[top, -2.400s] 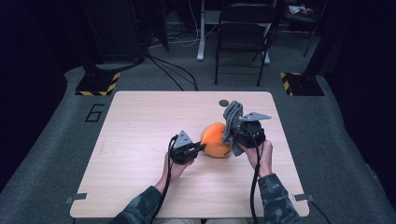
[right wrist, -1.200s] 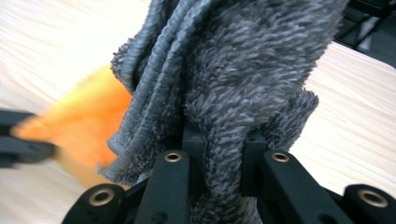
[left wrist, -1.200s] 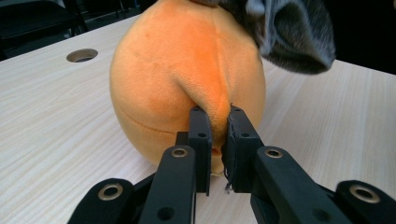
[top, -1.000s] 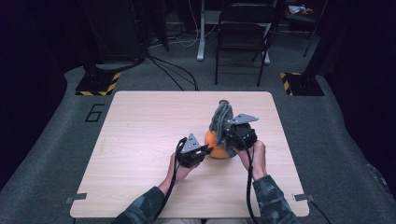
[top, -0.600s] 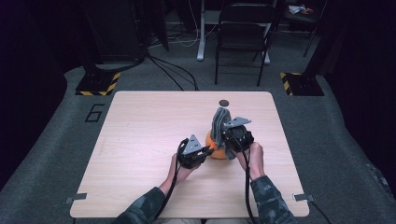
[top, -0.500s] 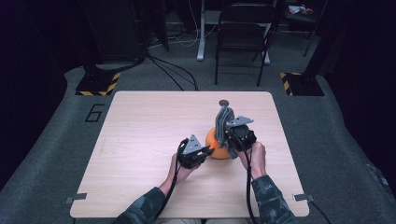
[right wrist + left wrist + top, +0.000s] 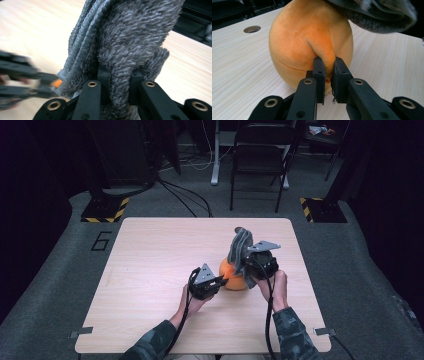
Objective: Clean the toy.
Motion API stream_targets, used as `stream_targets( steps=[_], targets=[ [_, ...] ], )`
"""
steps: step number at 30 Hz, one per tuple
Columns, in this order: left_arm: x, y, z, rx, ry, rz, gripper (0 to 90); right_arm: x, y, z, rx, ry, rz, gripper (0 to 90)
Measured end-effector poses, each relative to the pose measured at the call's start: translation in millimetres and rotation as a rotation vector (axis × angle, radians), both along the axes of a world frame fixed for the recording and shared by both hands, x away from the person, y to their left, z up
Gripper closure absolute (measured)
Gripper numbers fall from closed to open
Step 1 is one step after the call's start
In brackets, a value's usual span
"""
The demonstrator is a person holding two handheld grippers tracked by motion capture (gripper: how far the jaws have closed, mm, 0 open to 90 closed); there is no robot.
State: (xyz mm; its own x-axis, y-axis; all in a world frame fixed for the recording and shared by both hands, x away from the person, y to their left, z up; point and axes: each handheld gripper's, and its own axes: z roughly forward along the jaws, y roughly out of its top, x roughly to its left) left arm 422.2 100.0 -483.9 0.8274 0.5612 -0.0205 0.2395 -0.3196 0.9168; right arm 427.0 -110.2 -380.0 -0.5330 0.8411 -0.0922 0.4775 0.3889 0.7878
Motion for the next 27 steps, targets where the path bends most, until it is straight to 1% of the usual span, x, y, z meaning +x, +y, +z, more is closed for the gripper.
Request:
stream_targets(
  steps=[1, 4, 5, 6, 7, 9, 10, 12, 14, 15, 17, 19, 21, 23, 24, 26, 27],
  targets=[
    [0.0, 0.1, 0.1, 0.001, 0.000, 0.000, 82.5, -1.6, 6.1, -0.5, 0.002, 0.006, 0.020, 77.9],
    [1.5, 1.4, 0.3, 0.008, -0.009, -0.004, 82.5, -3.0, 19.9, -7.8, -0.024, 0.037, 0.067, 78.0],
    [1.2, 1.9, 0.4, 0.009, 0.002, -0.005, 82.5, -2.8, 23.6, -11.4, -0.037, 0.051, 0.069, 77.9],
    [1.3, 1.9, 0.1, 0.009, 0.003, -0.004, 82.5, -0.7, 25.4, -16.6, -0.055, 0.050, 0.076, 78.0],
    [1.5, 2.1, 0.0, 0.009, 0.007, -0.004, 82.5, -0.6, 26.0, -18.8, -0.054, 0.062, 0.063, 78.1],
    [1.8, 2.1, -0.1, 0.011, 0.001, -0.002, 82.5, 2.6, 22.3, -21.4, -0.062, 0.056, 0.061, 78.1],
    [1.7, 2.4, 0.0, 0.012, 0.003, -0.005, 82.5, 3.5, 21.0, -21.7, -0.047, 0.056, 0.047, 78.2],
    [1.9, 2.4, -0.2, 0.012, 0.003, -0.004, 82.5, 4.1, 17.4, -21.4, -0.067, 0.046, 0.033, 78.2],
    [2.2, 2.5, -0.6, 0.008, 0.002, 0.000, 82.5, 5.4, 13.7, -22.0, -0.067, 0.041, 0.011, 78.2],
    [2.3, 2.6, -0.7, 0.007, 0.003, 0.001, 82.5, 5.8, 11.8, -22.2, -0.080, 0.036, -0.002, 78.2],
    [2.4, 2.6, -0.9, 0.003, 0.006, 0.003, 82.5, 8.3, 7.2, -23.1, -0.073, 0.029, -0.021, 78.2],
    [2.5, 2.7, -1.3, -0.001, 0.009, 0.007, 82.5, 10.0, 2.1, -23.7, -0.085, 0.020, -0.053, 78.2],
    [2.6, 3.0, -1.2, 0.001, 0.009, 0.007, 82.5, 12.6, -4.5, -25.1, -0.055, 0.029, -0.077, 78.1],
    [2.9, 3.7, -1.0, 0.005, 0.015, 0.005, 82.5, 15.1, -10.2, -26.9, -0.064, 0.027, -0.094, 78.1],
    [3.0, 4.0, -0.9, 0.007, 0.017, 0.007, 82.4, 16.1, -12.7, -28.2, -0.057, 0.033, -0.104, 78.1],
    [3.2, 4.1, -1.3, 0.003, 0.017, 0.013, 82.4, 17.3, -15.7, -31.1, -0.062, 0.039, -0.123, 78.1],
    [3.5, 4.6, -1.0, 0.008, 0.021, 0.011, 82.4, 17.9, -16.7, -32.5, -0.056, 0.046, -0.127, 78.0]
  ],
)
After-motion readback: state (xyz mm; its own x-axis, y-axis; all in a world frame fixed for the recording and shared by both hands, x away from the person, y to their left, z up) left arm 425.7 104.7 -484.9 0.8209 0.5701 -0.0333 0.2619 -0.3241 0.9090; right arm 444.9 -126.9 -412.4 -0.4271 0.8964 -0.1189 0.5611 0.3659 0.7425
